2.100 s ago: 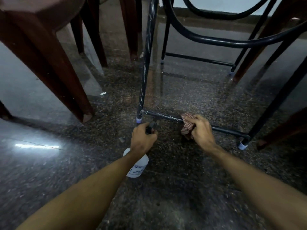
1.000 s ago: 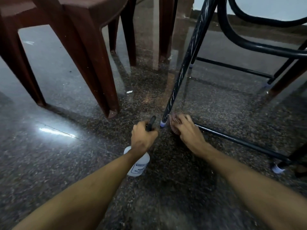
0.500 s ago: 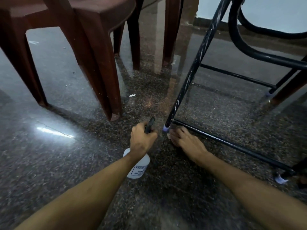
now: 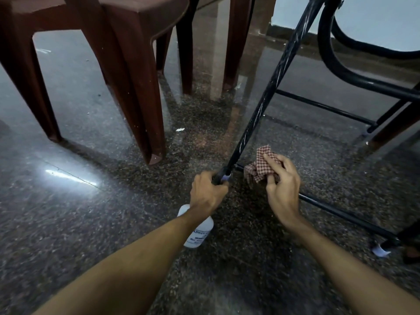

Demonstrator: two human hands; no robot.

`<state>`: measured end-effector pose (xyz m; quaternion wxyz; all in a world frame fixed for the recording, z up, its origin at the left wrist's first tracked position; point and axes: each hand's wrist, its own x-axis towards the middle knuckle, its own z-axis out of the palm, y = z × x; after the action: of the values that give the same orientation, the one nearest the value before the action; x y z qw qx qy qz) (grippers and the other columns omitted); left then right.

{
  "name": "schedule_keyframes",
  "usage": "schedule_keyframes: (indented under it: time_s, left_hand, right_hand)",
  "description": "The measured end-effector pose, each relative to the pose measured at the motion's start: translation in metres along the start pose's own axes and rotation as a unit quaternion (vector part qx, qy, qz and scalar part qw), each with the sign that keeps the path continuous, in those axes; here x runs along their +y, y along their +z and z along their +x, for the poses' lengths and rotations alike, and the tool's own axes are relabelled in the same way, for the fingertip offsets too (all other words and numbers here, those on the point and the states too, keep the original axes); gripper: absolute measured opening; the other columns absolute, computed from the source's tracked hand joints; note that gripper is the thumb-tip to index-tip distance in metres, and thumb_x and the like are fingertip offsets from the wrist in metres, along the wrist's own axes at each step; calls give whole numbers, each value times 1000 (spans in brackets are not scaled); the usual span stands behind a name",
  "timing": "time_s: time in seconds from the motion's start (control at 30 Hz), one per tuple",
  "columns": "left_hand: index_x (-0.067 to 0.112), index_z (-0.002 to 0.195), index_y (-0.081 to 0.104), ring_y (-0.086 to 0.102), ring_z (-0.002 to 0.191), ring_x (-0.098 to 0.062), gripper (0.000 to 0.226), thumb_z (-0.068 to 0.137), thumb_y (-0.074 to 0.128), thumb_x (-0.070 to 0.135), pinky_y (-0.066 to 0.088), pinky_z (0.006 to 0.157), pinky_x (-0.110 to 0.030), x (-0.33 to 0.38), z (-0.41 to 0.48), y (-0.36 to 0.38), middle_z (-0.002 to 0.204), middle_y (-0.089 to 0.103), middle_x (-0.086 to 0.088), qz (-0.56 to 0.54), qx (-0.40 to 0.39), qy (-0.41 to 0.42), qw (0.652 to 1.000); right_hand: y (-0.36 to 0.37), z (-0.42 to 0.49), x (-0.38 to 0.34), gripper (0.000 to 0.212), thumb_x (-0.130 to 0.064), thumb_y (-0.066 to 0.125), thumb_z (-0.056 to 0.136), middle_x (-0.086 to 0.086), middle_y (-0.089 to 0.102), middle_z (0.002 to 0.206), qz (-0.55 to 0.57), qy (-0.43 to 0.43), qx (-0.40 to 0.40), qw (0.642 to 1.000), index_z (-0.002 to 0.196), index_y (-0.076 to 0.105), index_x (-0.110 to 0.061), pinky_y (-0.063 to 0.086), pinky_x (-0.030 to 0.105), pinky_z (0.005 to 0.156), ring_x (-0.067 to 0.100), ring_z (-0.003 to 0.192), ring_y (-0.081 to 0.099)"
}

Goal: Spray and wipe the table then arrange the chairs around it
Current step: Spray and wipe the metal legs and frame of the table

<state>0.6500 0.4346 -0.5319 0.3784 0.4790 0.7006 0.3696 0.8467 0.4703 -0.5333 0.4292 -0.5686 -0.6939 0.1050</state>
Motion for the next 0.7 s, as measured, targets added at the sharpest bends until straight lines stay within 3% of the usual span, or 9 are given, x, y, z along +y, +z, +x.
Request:
schedule_keyframes:
  time_s: [0.1, 0.2, 0.3, 0.4, 0.5, 0.57, 0.7]
  left_hand:
    - [7, 77, 63, 53, 62, -29, 28, 88, 74, 32, 46, 60, -42, -4, 5, -8, 67, 56, -6, -10, 28, 13, 999]
    - [17, 71, 55, 50, 60, -24, 22, 84, 72, 22, 40, 58, -36, -6, 8, -16, 63, 53, 1, -10, 54, 19, 998]
    - [13, 73, 58, 51, 58, -23, 16, 84, 69, 17, 44, 58, -38, -9, 9, -21, 61, 54, 1, -18, 65, 27, 997]
    - [19, 68, 52, 42, 56, -20, 25, 85, 68, 12, 36, 57, -35, -7, 9, -24, 60, 49, 1, -14, 68, 34, 997]
    - [15, 68, 48, 35, 56, -19, 26, 86, 67, 11, 31, 57, -35, 2, 11, -24, 60, 43, 0, -21, 69, 43, 996]
    - [8, 74, 53, 37, 56, -19, 18, 86, 66, 13, 32, 57, -34, 12, 13, -24, 62, 46, -4, -21, 66, 54, 996]
    - [13, 69, 50, 31, 51, -12, 26, 89, 66, 13, 29, 53, -34, 41, 12, -26, 57, 43, 0, -34, 73, 91, 993]
  right_hand:
    - [15, 10, -19, 64, 17, 56, 79, 16, 52, 137, -14, -99, 4, 995, 136, 62, -11, 39, 43, 113, 31, 130, 46]
    - [45, 21, -21, 59, 5, 63, 85, 23, 41, 145, -134, -192, -94, 968, 141, 56, -12, 48, 46, 104, 39, 135, 38]
    - [66, 14, -17, 65, 0, 65, 82, 20, 33, 150, -237, -153, -181, 942, 143, 51, -15, 57, 49, 89, 39, 139, 30]
    - [62, 12, -24, 61, -4, 68, 83, 17, 36, 146, -214, -151, -197, 945, 141, 52, -15, 58, 47, 86, 35, 136, 33]
    - [43, 35, -39, 61, -7, 73, 85, 19, 37, 143, -165, -142, -102, 971, 142, 52, -11, 53, 43, 96, 34, 134, 36]
    - [35, 54, -44, 53, -5, 64, 91, 21, 38, 142, -166, -136, -32, 976, 143, 52, -11, 50, 42, 98, 37, 134, 37]
    - [25, 45, -43, 43, -29, 53, 100, 1, 34, 137, -137, -110, -138, 975, 142, 46, -22, 47, 34, 91, 22, 126, 43]
